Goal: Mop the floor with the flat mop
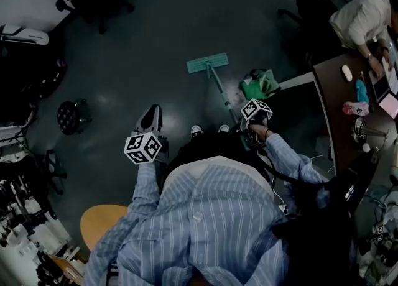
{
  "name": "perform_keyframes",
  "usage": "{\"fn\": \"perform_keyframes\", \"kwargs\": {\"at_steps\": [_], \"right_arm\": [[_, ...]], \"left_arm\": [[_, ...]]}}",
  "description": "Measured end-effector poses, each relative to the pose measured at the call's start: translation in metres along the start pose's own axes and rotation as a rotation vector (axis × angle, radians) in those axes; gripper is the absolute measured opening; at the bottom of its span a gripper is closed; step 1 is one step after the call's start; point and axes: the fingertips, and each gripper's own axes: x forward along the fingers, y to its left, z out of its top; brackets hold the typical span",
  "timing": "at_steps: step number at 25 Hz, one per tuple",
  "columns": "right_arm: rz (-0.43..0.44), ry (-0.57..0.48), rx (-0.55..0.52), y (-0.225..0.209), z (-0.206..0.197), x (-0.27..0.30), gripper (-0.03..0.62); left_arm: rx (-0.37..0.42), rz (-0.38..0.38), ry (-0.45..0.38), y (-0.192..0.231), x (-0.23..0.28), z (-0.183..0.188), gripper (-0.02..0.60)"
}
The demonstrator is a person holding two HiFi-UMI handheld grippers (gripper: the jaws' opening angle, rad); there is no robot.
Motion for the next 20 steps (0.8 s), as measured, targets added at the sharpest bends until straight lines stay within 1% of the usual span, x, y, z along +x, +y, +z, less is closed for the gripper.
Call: {"fn": "perform_keyframes", "kwargs": {"at_steps": [2,5,7,10,14,20], "right_arm": [[0.023,-0.015,0.012,0.000,0.002,0.003,0.011],[0.094,-0.052,0.052,0.003,0.005,0.010,0.011],[0.120,-0.069,0.068,0.011,-0.001,0.013,0.011],[0.110,-0.073,0.067,0.017,-0.007,0.016,0.011],[0.095,-0.070,0.064,0.013,-0.008,0.022,0.011],[0.129,-0.093,0.094,0.016,-0.015,0.033,0.011]], "left_arm": [[-0.021,0.029,-0.004,0.012,-0.012,-0.008,0.032],[-0.060,0.071,-0.011,0.028,-0.032,-0.019,0.032],[-0.085,0.096,-0.020,0.036,-0.045,-0.026,0.032],[-0.114,0.126,-0.034,0.045,-0.061,-0.034,0.032],[-0.133,0.154,-0.053,0.052,-0.077,-0.040,0.032],[-0.151,0.166,-0.070,0.058,-0.090,-0.044,0.032]]}}
